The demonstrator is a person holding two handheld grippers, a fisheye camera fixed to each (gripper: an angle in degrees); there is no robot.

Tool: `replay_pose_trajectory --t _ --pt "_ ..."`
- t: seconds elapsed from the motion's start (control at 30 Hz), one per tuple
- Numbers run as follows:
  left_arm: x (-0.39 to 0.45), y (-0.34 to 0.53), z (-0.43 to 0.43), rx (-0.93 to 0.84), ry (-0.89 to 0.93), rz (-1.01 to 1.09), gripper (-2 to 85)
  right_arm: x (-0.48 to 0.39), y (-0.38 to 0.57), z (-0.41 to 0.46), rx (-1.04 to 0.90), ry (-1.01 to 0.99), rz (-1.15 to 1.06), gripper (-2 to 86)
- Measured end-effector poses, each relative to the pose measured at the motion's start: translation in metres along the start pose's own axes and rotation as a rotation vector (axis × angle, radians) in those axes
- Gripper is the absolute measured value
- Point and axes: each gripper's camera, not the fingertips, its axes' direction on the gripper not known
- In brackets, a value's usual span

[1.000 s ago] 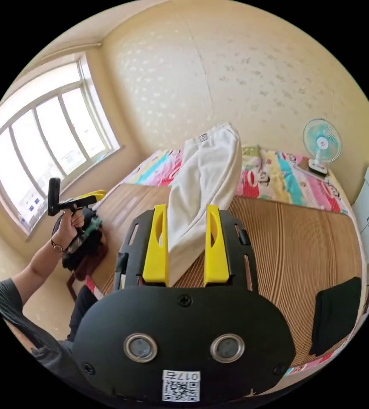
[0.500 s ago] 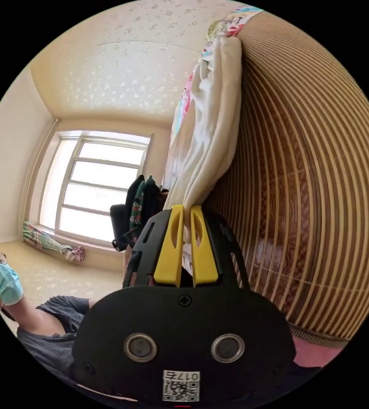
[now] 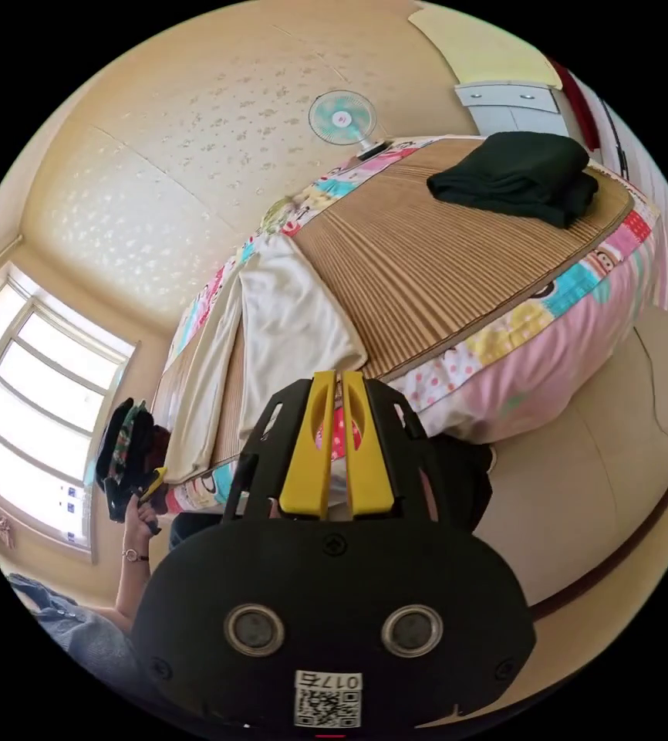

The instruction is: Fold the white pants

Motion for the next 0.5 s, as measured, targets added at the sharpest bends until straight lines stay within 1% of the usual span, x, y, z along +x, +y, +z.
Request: replay_pose_trajectory --t 0.07,0.13,0.2,0.3,0.37,0.4,0.43,0.47,0.5 --pt "0.004 0.003 0.005 -0.019 -0.057 0.006 6.0 -0.023 0.004 0.036 -0.101 -0.101 -0.029 7.3" --pt "0.013 0.004 0.021 -0.122 -0.137 0.038 9.9 -0.077 0.004 0.093 -0.251 -0.242 -0.139 11.7" --pt "0.021 0.01 0.02 -0.112 -0.19 0.082 11.0 -0.124 0.003 0.139 -0.357 -0.266 -0.227 13.5" --pt "0.026 0.021 0.019 -0.108 -0.221 0.097 9.5 -0.194 0.015 0.204 -0.47 -0.263 -0.341 14.1" --pt "0.027 0.027 0.017 -0.109 -0.209 0.115 8.4 -0.228 0.031 0.241 -0.551 -0.208 -0.418 13.5" --pt "0.027 0.032 0.015 -0.119 -0.199 0.126 7.9 -0.246 0.044 0.253 -0.547 -0.141 -0.481 12.1" --pt "0.027 0.038 0.011 -0.123 -0.178 0.135 6.8 -0.257 0.054 0.251 -0.485 -0.075 -0.531 9.7" --pt "0.028 0.041 0.009 -0.118 -0.161 0.147 6.2 -0.259 0.058 0.252 -0.483 -0.058 -0.535 8.3" --pt "0.03 0.049 0.001 -0.097 -0.161 0.163 4.7 -0.255 0.061 0.252 -0.519 -0.113 -0.511 5.6"
